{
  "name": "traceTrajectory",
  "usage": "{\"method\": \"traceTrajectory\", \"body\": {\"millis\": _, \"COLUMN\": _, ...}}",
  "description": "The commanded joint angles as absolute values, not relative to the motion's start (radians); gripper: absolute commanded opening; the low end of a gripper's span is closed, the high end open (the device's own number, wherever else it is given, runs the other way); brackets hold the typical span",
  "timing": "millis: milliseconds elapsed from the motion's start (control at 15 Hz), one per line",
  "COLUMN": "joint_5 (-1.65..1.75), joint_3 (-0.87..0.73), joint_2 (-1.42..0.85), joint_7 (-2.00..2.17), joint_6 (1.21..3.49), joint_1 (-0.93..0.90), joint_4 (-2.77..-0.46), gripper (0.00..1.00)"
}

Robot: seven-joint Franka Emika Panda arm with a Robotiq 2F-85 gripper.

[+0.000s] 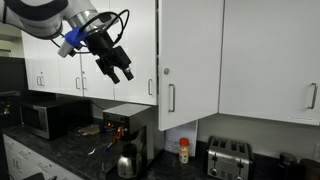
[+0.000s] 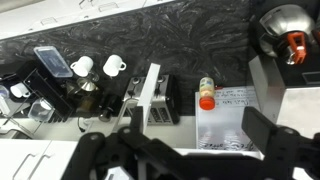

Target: Close the open upper cabinet door

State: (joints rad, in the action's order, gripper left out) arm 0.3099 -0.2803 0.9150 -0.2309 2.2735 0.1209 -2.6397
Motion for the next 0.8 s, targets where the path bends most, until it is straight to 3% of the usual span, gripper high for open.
{"method": "traceTrajectory", "body": {"millis": 0, "joint_5": 0.323, "joint_3": -0.28, "joint_2": 0.787, "joint_7": -0.233, "joint_6": 2.391, "joint_1": 0.17, "joint_4": -2.573, "gripper": 1.0}}
{"method": "traceTrajectory", "body": {"millis": 733, "joint_5": 0.29, "joint_3": -0.267, "joint_2": 0.788, "joint_7": -0.243, "joint_6": 2.394, "joint_1": 0.179, "joint_4": -2.574, "gripper": 1.0}}
